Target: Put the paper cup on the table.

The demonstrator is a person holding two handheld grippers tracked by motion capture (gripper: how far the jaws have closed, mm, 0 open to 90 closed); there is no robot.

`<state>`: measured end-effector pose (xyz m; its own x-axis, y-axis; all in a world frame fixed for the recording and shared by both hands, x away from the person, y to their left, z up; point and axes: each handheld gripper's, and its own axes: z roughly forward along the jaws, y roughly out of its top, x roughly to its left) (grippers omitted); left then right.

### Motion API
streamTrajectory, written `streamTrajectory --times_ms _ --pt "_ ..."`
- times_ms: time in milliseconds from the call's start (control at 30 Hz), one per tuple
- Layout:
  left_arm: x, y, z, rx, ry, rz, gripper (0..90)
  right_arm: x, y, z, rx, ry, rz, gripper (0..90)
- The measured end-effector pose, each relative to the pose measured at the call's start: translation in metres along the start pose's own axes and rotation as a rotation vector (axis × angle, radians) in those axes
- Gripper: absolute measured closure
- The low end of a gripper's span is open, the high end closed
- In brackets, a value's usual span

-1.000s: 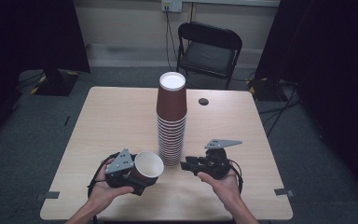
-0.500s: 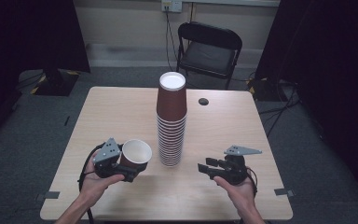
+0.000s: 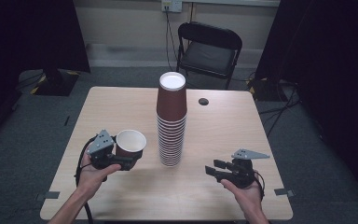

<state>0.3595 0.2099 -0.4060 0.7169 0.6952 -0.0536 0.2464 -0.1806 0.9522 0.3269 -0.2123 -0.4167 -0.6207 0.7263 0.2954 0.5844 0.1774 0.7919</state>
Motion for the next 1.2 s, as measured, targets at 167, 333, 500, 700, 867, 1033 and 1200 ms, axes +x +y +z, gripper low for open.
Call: streamTrajectory --times_ms 167,333,500,700,867,1033,1200 --pt "0.011 0.007 0.004 -0.006 0.045 0.006 8.6 -0.003 -0.001 0.002 -0.003 -0.01 -0.001 47.7" --pt "0.023 0.015 0.011 -0.009 0.07 -0.005 8.5 -0.006 -0.001 0.004 -0.013 -0.031 0.003 46.0" --pt "0.035 0.017 0.02 -0.018 0.091 -0.029 8.5 -0.01 -0.002 0.005 -0.024 -0.035 0.011 44.7" --pt "0.05 0.013 0.03 -0.057 0.157 -0.067 8.5 -0.01 -0.004 0.007 -0.019 -0.032 0.007 44.4" --pt "0.063 0.007 0.046 -0.048 0.2 -0.059 8.5 -0.012 -0.007 0.006 -0.017 -0.029 0.014 44.3" --pt "0.076 -0.002 0.062 -0.023 0.203 -0.104 8.5 -0.014 -0.007 0.008 -0.013 -0.027 0.017 44.2" --pt "0.082 -0.01 0.076 -0.004 0.21 -0.116 8.5 -0.014 -0.006 0.009 -0.012 -0.012 0.007 44.6"
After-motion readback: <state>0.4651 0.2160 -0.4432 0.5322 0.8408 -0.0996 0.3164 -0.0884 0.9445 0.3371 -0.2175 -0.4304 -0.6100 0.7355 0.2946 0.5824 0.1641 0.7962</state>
